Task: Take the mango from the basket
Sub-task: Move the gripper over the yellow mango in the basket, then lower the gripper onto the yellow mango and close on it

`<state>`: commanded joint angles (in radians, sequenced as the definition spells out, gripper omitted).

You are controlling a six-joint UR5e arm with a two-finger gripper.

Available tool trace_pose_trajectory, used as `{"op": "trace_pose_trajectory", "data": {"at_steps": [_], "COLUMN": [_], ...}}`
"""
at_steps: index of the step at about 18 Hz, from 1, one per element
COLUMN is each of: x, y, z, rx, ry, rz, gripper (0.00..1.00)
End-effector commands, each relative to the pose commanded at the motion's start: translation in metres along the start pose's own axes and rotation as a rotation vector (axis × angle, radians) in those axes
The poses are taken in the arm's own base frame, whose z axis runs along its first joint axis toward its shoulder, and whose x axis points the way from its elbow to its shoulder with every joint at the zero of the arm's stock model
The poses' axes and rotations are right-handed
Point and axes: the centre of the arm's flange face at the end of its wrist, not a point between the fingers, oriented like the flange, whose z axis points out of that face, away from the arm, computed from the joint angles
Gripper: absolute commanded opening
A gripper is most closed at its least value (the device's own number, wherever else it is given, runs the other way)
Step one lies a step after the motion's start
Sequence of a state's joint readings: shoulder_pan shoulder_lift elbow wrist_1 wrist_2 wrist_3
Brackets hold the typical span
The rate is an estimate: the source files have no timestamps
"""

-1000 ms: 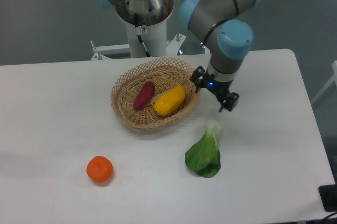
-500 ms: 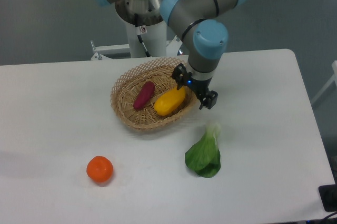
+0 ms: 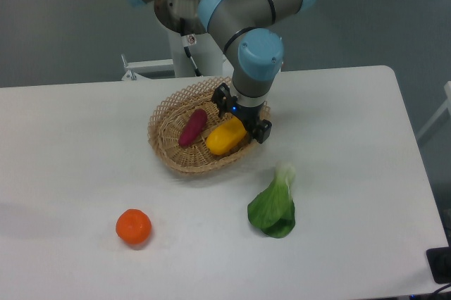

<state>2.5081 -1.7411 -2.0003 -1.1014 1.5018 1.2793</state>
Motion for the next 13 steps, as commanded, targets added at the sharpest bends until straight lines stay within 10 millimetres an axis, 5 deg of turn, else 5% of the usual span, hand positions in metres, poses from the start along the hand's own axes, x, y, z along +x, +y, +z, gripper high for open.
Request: {"op": "trace_pose_trajectory", "data": {"at_steps": [13], "x": [0.002], "y": [-0.005], "z": [0.022], "rx": [-0.017], "ry": [0.042], "rz": [-0.017], "gripper": [1.0]}}
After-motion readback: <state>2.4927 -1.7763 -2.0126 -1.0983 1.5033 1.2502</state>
